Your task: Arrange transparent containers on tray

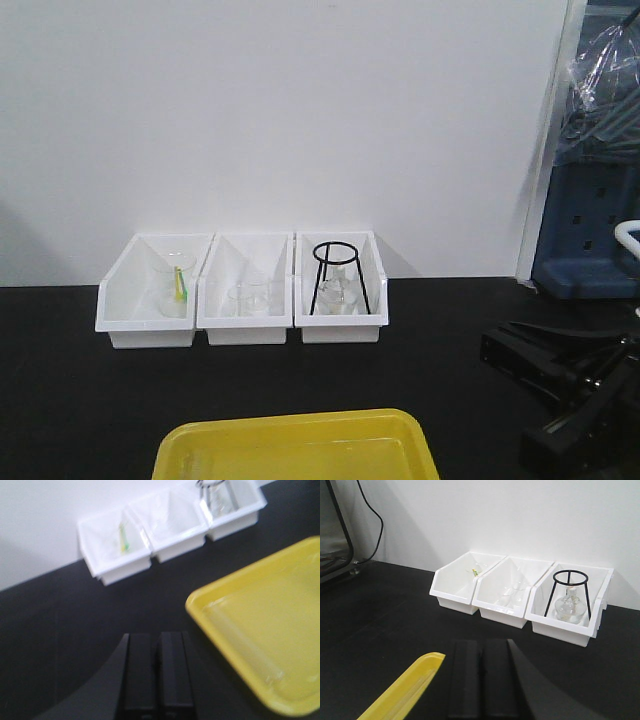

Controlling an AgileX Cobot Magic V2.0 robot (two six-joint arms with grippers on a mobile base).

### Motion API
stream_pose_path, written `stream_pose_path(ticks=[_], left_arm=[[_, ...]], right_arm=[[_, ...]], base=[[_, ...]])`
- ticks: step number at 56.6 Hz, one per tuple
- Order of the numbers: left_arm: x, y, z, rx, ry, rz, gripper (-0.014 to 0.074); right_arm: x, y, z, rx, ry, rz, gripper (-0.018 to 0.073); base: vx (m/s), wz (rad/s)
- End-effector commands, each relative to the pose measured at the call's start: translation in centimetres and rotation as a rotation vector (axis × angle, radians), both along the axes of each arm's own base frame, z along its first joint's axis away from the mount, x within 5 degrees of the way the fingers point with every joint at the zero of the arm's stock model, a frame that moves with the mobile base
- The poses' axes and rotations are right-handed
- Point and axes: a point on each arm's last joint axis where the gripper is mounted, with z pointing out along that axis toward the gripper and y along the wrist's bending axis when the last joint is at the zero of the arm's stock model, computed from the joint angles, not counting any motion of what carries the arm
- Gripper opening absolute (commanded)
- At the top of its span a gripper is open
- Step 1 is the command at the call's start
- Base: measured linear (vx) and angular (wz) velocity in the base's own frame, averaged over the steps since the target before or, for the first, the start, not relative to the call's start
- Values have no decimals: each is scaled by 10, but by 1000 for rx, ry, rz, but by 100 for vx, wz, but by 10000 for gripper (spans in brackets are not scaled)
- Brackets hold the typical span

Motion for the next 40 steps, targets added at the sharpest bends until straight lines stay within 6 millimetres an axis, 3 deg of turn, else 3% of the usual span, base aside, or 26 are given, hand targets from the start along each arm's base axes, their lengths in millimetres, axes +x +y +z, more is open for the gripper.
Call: stream_pose_path(ticks=[1,11,18,40], left_arm=[[-12,4,-15,-42,-122,34,-6],[-26,7,-72,-170,-197,83,-6],[-22,6,-103,-183,-229,83,-6],[-23,7,-103,-163,-192,89,-6]], right_arm=[[-1,-3,11,-21,-57,-24,-13],[-1,-3,11,-21,-57,-24,-13],[-1,-3,11,-21,-57,-23,-13],[-1,-4,11,-19,-57,-24,-13]], base=[[0,0],[0,0],[0,0],[0,0]])
